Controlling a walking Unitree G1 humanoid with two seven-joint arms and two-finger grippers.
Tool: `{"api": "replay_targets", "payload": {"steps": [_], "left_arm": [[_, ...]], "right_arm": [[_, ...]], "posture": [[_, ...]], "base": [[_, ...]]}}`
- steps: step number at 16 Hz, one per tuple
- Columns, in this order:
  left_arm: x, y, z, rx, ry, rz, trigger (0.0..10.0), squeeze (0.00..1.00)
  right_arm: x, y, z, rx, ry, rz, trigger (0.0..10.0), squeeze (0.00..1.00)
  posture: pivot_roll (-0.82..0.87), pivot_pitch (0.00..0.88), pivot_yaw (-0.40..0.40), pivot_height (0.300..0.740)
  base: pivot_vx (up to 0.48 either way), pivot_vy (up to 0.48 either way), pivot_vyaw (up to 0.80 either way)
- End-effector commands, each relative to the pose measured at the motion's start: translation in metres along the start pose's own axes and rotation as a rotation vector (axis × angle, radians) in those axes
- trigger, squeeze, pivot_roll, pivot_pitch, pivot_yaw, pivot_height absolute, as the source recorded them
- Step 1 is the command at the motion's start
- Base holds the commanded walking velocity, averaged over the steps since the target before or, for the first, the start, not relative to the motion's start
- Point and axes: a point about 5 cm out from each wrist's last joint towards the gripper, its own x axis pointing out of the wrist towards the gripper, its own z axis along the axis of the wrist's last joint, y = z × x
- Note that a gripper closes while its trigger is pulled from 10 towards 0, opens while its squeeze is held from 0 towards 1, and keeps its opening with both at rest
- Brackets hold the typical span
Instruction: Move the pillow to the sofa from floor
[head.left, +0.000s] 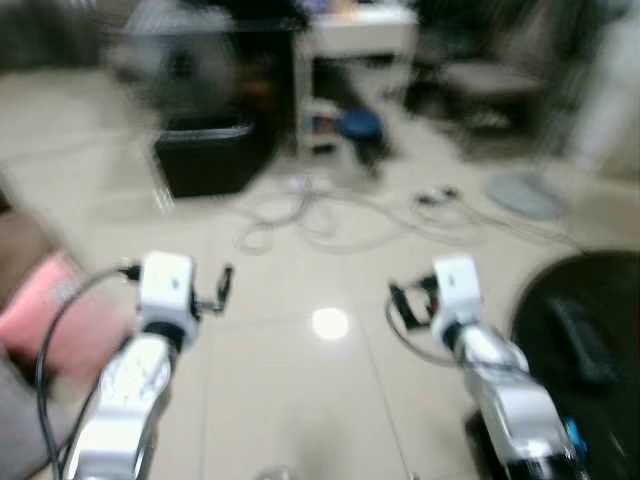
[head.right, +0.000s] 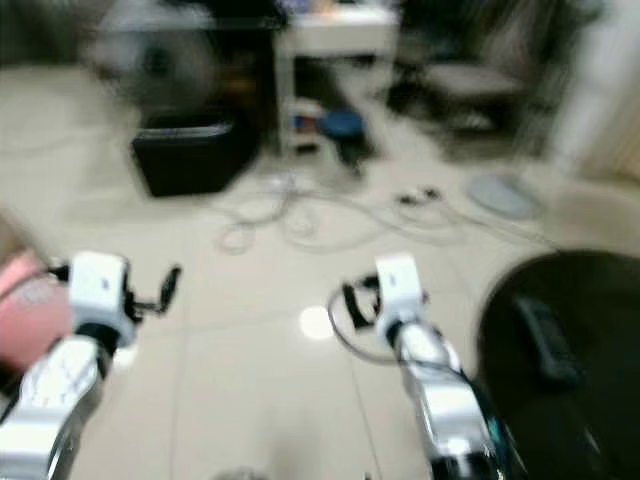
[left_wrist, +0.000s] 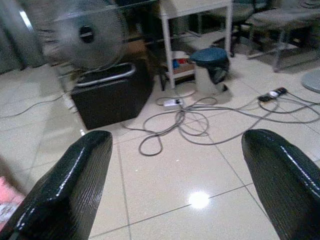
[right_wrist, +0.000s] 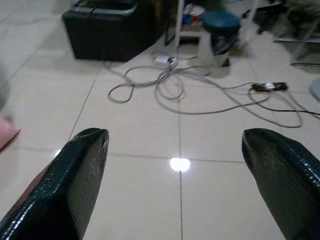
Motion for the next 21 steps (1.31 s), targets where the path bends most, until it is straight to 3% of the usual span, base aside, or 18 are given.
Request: {"api": "replay_targets", "payload": {"steps": [1, 6, 8, 11, 14, 17, 21], "left_arm": [[0.002, 0.001, 0.009, 0.022, -0.035, 0.003, 10.0, 0.0], [0.007, 0.003, 0.022, 0.04, -0.069, -0.012, 10.0, 0.0], [0.011, 0.002, 0.024, 0.035, -0.073, -0.025, 10.0, 0.0], [0.015, -0.001, 0.025, 0.034, -0.072, -0.051, 10.0, 0.0], [0.018, -0.002, 0.024, 0.025, -0.068, -0.05, 10.0, 0.0], [0.019, -0.003, 0.023, 0.019, -0.063, -0.058, 10.0, 0.0], [0.019, -0.003, 0.021, 0.021, -0.058, -0.06, 10.0, 0.0]], "right_arm": [[0.0, 0.002, 0.007, 0.011, -0.019, 0.01, 10.0, 0.0], [-0.001, 0.001, 0.007, 0.041, -0.014, -0.016, 10.0, 0.0], [0.0, -0.003, 0.009, 0.062, -0.016, -0.073, 10.0, 0.0], [0.001, -0.009, 0.008, 0.018, 0.019, -0.15, 10.0, 0.0], [-0.006, -0.018, 0.013, -0.055, -0.064, -0.198, 10.0, 0.0], [-0.005, -0.018, 0.013, 0.014, -0.028, -0.149, 10.0, 0.0], [-0.004, -0.007, 0.016, 0.005, -0.058, -0.098, 10.0, 0.0]], "posture": [[0.11, 0.0, -0.018, 0.74], [0.11, 0.0, 0.002, 0.74], [0.09, 0.0, 0.018, 0.74], [0.07, 0.0, 0.031, 0.74], [0.06, 0.0, 0.032, 0.74], [0.06, 0.0, 0.038, 0.74], [0.06, 0.0, 0.036, 0.74]], "base": [[0.0, 0.0, 0.8], [0.0, 0.0, 0.8], [0.0, 0.137, 0.0], [0.0, 0.351, 0.0], [0.0, 0.395, 0.0], [0.0, 0.398, 0.0], [0.0, 0.4, 0.0]]}}
